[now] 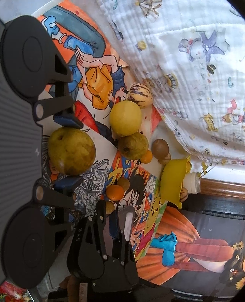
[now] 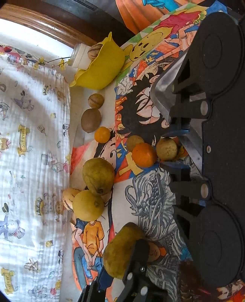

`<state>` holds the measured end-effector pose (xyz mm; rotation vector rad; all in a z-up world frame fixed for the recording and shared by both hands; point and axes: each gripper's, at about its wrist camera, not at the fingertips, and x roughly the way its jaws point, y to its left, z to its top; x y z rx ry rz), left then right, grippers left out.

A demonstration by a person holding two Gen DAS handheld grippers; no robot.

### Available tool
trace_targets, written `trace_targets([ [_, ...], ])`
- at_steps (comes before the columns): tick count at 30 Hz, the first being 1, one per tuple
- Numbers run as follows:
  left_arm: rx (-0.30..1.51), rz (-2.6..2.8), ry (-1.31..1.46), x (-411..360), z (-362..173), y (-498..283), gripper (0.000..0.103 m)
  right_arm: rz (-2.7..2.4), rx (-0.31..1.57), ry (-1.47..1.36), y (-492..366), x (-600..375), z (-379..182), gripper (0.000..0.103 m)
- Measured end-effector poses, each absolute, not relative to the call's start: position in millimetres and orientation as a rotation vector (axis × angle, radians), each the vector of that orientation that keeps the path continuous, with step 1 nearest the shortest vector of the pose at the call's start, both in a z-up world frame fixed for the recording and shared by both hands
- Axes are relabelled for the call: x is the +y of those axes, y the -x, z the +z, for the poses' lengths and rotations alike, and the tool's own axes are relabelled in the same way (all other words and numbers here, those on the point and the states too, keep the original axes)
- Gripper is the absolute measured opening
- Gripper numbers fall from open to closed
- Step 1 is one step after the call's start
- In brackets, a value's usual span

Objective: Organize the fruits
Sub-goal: 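Grasp the green pear with the left tool while the right tool grasps a small brown fruit, then carry both fruits over the metal tray and open both tools to release them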

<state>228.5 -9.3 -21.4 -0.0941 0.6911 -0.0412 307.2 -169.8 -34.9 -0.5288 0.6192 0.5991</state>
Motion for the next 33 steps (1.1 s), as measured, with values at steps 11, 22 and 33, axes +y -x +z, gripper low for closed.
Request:
trace_targets([
  [11, 0.727, -0.062, 0.179, -20.2, -14.4, -228.4, 0.057, 0.587, 0.601, 0.389, -287.3, -216.0, -12.4, 0.03],
  [22, 0.66, -0.156, 0.216, -61.6, 10.5, -267.8, 0.057, 0.393, 0.602, 0.242, -311.0, -297.9, -6.1, 0.03],
  [33, 0.69, -0.274, 0.232, -112.3, -9.5, -343.6, 0.057, 0.254, 0.647, 0.137, -358.1, -343.7, -22.7, 0.03],
])
